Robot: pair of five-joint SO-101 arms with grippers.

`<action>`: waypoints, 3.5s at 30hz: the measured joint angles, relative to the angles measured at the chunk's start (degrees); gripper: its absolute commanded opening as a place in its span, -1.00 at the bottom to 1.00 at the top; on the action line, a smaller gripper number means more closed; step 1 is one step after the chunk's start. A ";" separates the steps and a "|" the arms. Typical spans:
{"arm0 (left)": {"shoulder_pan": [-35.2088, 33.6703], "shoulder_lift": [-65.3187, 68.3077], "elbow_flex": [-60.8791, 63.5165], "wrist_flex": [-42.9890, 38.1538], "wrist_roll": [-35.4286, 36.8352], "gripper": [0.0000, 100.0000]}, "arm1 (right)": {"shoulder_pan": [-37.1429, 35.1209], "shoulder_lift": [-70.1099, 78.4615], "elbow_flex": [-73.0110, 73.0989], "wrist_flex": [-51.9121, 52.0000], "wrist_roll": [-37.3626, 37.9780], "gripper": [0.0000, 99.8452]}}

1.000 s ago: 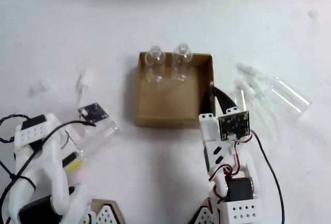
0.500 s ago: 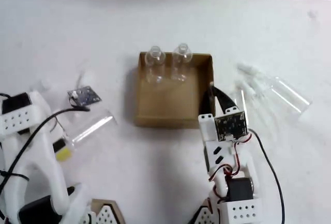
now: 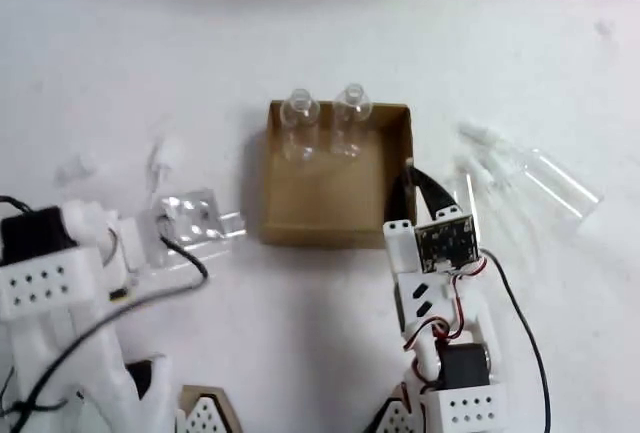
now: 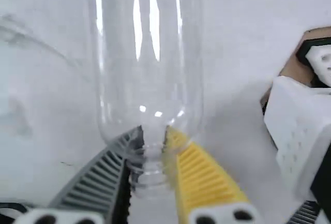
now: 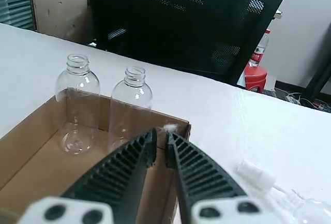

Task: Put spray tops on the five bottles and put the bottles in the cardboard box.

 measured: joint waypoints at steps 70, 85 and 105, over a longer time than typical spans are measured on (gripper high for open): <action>60.22 -3.78 -4.04 -20.92 55.56 -0.96 | -3.16 -0.88 -9.76 13.19 -19.78 -0.97; 61.36 -5.10 -9.67 -19.96 55.74 -0.96 | -3.78 0.09 -6.86 13.98 -15.47 -0.96; -5.01 -13.54 -11.78 -4.13 46.86 -0.96 | -3.69 0.18 -6.68 13.98 -14.59 -0.96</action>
